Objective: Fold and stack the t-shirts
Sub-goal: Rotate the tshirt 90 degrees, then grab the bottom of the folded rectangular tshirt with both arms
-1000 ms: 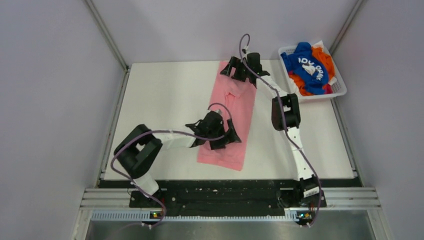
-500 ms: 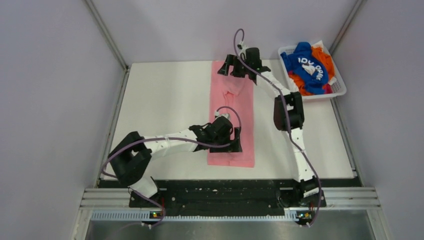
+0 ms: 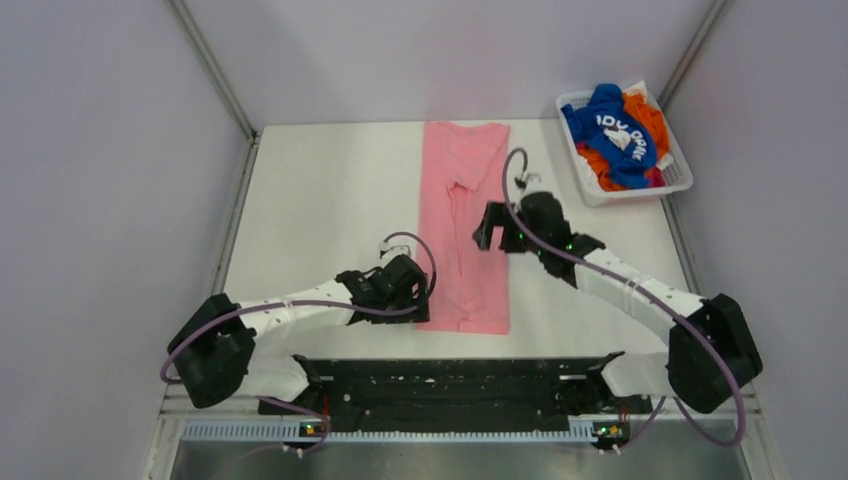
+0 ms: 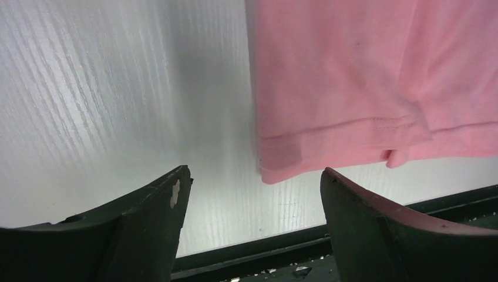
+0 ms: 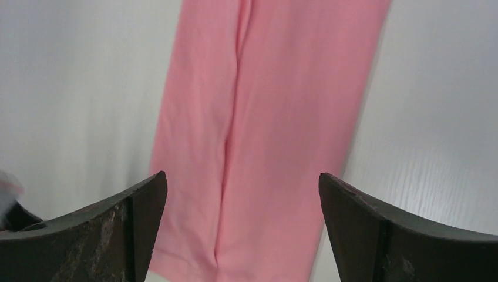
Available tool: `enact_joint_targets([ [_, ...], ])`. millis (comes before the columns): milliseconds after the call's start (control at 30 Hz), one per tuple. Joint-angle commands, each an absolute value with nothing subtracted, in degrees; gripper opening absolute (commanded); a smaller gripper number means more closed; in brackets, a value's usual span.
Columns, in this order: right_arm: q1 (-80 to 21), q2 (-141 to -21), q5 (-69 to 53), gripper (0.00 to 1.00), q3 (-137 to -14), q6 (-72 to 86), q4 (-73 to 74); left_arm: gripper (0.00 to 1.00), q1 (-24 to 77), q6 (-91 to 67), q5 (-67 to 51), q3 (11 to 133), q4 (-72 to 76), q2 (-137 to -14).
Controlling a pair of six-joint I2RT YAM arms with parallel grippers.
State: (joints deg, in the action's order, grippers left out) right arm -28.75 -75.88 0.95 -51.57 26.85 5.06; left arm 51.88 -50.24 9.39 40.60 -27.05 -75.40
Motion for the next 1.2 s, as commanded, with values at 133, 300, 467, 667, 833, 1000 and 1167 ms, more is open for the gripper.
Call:
enact_joint_targets([
  [133,-40.45,-63.65,7.20,0.96,-36.18,36.67,11.85,0.62,50.72,-49.75,4.68,39.44,-19.61,-81.51],
  [300,-41.76,-58.42,5.13,0.91,-31.81,39.75,19.28,0.32,50.71,-49.74,1.83,38.44,-19.14,-82.93],
  [467,-43.39,-54.57,-0.87,0.83,-28.23,40.78,21.90,0.00,50.68,-50.89,0.60,37.83,-20.23,-85.12],
  [667,-45.12,-52.02,-6.23,0.66,-23.24,43.35,22.50,0.00,50.67,-52.22,-0.93,37.17,-21.87,-84.51],
  [833,-45.29,-52.97,-4.24,0.57,-20.43,43.87,21.06,0.00,50.69,-52.04,-1.97,36.67,-22.26,-83.29],
  [1000,-45.27,-56.19,-0.27,0.43,-18.30,45.72,16.17,0.00,50.71,-52.18,-3.20,36.93,-22.06,-84.40],
  [1167,-47.00,-56.81,3.95,0.13,-19.16,47.25,19.36,0.00,50.71,-52.59,-3.07,36.65,-23.41,-83.02],
])
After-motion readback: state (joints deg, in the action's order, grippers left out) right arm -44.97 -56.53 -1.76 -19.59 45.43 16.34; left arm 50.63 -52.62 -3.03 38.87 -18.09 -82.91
